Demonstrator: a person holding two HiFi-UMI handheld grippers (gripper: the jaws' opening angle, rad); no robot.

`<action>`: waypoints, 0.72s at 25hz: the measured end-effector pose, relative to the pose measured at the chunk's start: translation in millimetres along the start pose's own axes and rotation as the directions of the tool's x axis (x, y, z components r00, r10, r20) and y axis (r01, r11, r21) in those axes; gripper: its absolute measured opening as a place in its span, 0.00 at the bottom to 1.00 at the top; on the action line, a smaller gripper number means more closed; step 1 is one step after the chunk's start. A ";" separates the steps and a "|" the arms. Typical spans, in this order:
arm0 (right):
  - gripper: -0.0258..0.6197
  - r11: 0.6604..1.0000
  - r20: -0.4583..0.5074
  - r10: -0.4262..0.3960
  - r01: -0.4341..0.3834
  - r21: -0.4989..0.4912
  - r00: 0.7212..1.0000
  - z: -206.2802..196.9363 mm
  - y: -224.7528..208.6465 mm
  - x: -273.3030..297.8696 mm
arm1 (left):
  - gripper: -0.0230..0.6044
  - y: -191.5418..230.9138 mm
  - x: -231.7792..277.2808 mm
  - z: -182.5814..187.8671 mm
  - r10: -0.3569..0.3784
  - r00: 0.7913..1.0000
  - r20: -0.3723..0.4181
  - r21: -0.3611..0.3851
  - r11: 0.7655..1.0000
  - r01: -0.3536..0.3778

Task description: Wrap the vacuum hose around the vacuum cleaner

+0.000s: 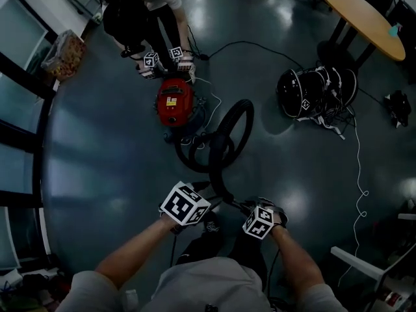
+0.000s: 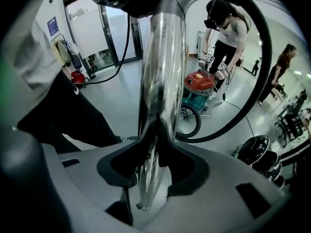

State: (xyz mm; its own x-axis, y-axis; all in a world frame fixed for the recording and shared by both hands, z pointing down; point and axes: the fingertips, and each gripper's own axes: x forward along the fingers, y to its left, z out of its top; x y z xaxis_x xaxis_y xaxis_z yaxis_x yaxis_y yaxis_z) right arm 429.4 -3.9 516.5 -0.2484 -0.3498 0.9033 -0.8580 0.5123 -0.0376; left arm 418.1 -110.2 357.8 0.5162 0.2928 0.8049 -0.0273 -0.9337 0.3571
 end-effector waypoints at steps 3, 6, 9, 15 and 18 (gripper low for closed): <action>0.30 1.000 -0.014 0.002 -0.002 -0.032 1.000 -13.8 -20.3 -18.7 | 0.42 -2.3 -17.4 38.9 0.129 0.989 0.067 0.169 0.976 -0.138; 0.30 0.998 -0.031 0.008 -0.010 -0.059 0.999 -29.1 -39.6 -41.1 | 0.42 -10.5 -42.4 90.0 0.248 0.951 0.183 0.305 0.906 -0.295; 0.30 0.994 -0.051 0.004 -0.010 -0.111 0.999 -42.8 -58.0 -61.5 | 0.42 -46.2 -51.2 141.9 0.250 0.924 0.288 0.515 0.773 -0.370; 0.30 0.971 -0.075 0.019 -0.037 -0.236 0.997 -59.8 -86.7 -87.0 | 0.42 -86.6 0.6 188.8 0.209 0.967 0.146 0.664 0.704 -0.252; 0.30 0.952 -0.099 0.019 -0.049 -0.302 0.995 -63.8 -101.9 -96.1 | 0.42 -69.9 9.0 184.5 0.260 0.960 0.102 0.636 0.725 -0.264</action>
State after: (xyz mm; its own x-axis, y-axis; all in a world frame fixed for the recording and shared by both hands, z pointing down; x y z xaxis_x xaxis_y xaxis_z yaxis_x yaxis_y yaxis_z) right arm 569.4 27.6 460.8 -0.2191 -0.2603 0.9403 -0.6689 0.7417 0.0495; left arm 582.6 -80.3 252.6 0.5755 0.0170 0.8176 0.3885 -0.8854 -0.2551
